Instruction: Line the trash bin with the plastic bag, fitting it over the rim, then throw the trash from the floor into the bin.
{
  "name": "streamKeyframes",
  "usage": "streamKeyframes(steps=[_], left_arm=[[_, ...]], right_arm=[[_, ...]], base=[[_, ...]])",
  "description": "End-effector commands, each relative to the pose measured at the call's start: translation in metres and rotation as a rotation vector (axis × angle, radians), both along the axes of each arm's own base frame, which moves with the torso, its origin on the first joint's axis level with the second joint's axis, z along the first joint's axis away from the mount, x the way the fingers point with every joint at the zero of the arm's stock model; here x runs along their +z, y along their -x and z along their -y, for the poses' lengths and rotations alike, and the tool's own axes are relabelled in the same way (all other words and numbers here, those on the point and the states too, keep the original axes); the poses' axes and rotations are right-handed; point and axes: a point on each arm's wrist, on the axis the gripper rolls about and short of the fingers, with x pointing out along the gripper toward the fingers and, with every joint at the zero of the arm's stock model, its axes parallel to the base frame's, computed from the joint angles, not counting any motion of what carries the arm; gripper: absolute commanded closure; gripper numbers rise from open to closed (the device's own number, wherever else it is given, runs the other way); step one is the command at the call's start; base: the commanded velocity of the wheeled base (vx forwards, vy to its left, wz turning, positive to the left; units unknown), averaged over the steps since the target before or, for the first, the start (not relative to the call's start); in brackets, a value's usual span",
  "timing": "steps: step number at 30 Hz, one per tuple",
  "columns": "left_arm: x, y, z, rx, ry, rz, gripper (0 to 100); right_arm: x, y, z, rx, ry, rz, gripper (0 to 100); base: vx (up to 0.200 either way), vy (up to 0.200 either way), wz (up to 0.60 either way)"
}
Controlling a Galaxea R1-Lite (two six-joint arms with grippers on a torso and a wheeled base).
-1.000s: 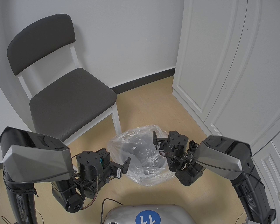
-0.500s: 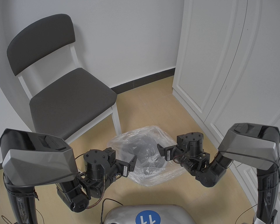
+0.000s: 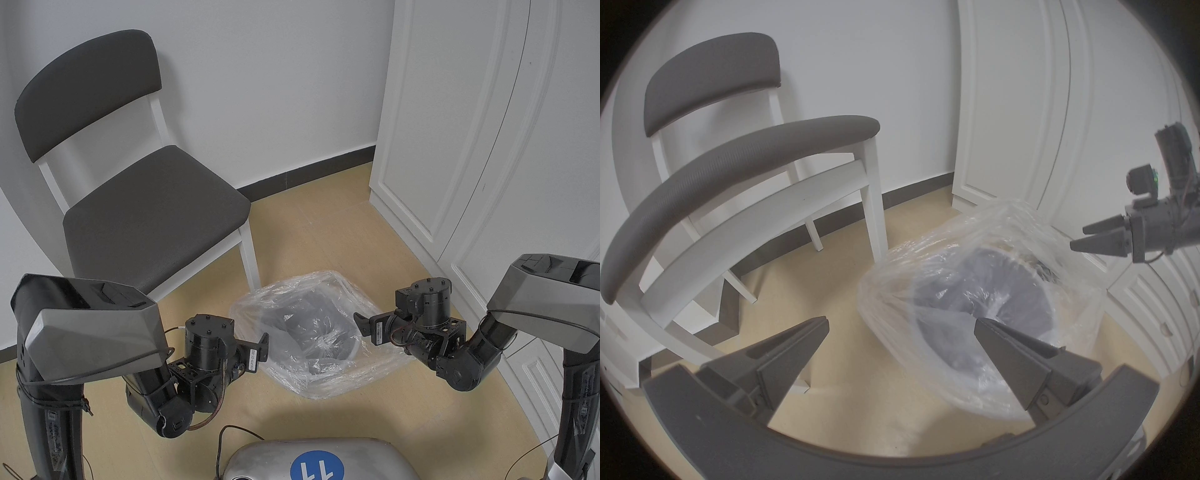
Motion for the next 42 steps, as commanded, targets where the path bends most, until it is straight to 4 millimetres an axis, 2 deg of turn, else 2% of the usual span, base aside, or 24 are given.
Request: streamKeyframes(steps=[1,4,5,11,14,18,23,24,28,42], left_arm=[[-0.014,-0.015,-0.002,0.036,0.016,-0.009,0],[-0.014,-0.018,-0.002,0.044,0.025,-0.005,0],[-0.016,-0.027,-0.002,0.063,0.058,0.008,0],[-0.02,-0.04,-0.002,0.09,0.092,0.024,0],[-0.025,-0.05,-0.004,0.12,0.098,0.034,0],[-0.032,-0.067,-0.008,0.206,0.091,0.07,0],[-0.039,-0.073,-0.011,0.223,0.091,0.07,0],[-0.041,-0.079,-0.011,0.232,0.102,0.079,0],[-0.041,-0.083,-0.009,0.238,0.128,0.09,0],[-0.042,-0.105,-0.015,0.282,0.185,0.14,0]], right_arm=[[-0.017,-0.013,0.003,-0.025,0.008,-0.017,0],[-0.021,-0.017,0.003,-0.03,0.004,-0.02,0],[-0.033,-0.025,0.002,-0.038,0.004,-0.024,0],[-0.049,-0.043,0.0,-0.067,-0.025,0.02,0],[-0.054,-0.059,0.003,-0.095,-0.051,0.056,0],[-0.053,-0.07,0.003,-0.118,-0.101,0.078,0],[-0.052,-0.077,0.003,-0.13,-0.127,0.094,0],[-0.053,-0.086,0.003,-0.167,-0.14,0.123,0],[-0.049,-0.1,-0.002,-0.227,-0.201,0.182,0],[-0.072,-0.114,-0.022,-0.212,-0.328,0.259,0]], base=[[0.0,0.0,0.0],[0.0,0.0,0.0],[0.0,0.0,0.0],[0.0,0.0,0.0],[0.0,0.0,0.0],[0.0,0.0,0.0],[0.0,0.0,0.0],[0.0,0.0,0.0],[0.0,0.0,0.0],[0.0,0.0,0.0]])
